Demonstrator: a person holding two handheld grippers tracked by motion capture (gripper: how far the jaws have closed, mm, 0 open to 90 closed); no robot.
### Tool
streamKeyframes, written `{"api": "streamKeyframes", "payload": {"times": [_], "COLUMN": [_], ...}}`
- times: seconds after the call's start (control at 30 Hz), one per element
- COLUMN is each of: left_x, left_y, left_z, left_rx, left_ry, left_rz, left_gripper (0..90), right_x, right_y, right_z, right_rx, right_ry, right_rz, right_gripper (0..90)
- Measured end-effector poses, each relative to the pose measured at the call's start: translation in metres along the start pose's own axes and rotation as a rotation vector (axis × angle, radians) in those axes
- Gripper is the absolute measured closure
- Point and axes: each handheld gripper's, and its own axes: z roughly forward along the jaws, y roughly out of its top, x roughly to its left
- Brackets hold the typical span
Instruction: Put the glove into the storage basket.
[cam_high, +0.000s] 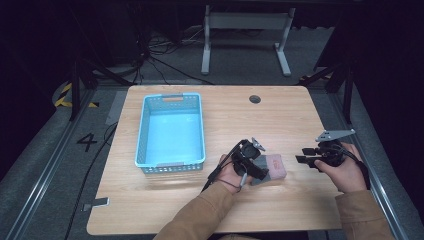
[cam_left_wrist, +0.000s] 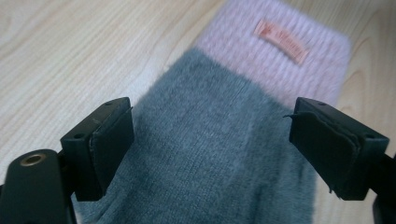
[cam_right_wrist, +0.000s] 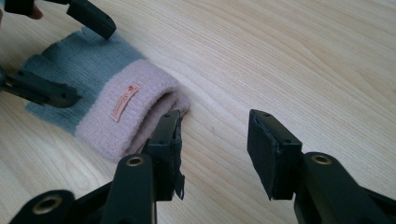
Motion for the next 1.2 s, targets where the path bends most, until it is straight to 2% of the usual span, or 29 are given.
{"api": "streamKeyframes", "payload": {"times": [0.07, 0.2, 0.3, 0.37, 0.73, 0.83, 0.87, 1.03, 1.2], "left_x": [0.0, 0.0, -0.002, -0.005, -0.007, -0.007, -0.008, -0.015, -0.016], "left_y": [-0.001, -0.001, -0.001, -0.001, 0.0, 0.0, 0.0, 0.001, 0.001], "left_z": [0.004, 0.006, 0.007, 0.008, 0.007, 0.007, 0.005, 0.003, 0.001], "left_rx": [0.025, 0.026, 0.042, 0.051, 0.075, 0.073, 0.079, 0.083, 0.074], "left_ry": [0.013, 0.02, 0.035, 0.06, 0.056, 0.056, 0.042, 0.034, 0.034], "left_rz": [0.013, -0.002, 0.03, 0.044, 0.05, 0.052, 0.062, 0.08, 0.054], "left_gripper": [14.2, 13.2, 13.3, 14.1, 20.8, 28.0, 32.4, 50.7, 62.2], "right_x": [0.0, 0.001, 0.001, 0.001, -0.002, -0.003, -0.003, -0.005, -0.007], "right_y": [0.0, 0.0, 0.0, 0.0, -0.002, -0.002, -0.002, -0.002, -0.003], "right_z": [0.0, 0.001, 0.002, 0.003, 0.001, 0.0, -0.001, -0.005, -0.007], "right_rx": [0.0, 0.004, 0.006, 0.005, -0.009, -0.013, -0.02, -0.029, -0.035], "right_ry": [0.002, 0.006, 0.008, 0.009, 0.003, 0.001, -0.003, -0.003, -0.006], "right_rz": [-0.001, 0.002, 0.001, 0.001, 0.01, 0.014, 0.015, 0.023, 0.031], "right_gripper": [56.2, 55.9, 55.7, 55.6, 54.5, 54.2, 54.2, 54.2, 54.2]}}
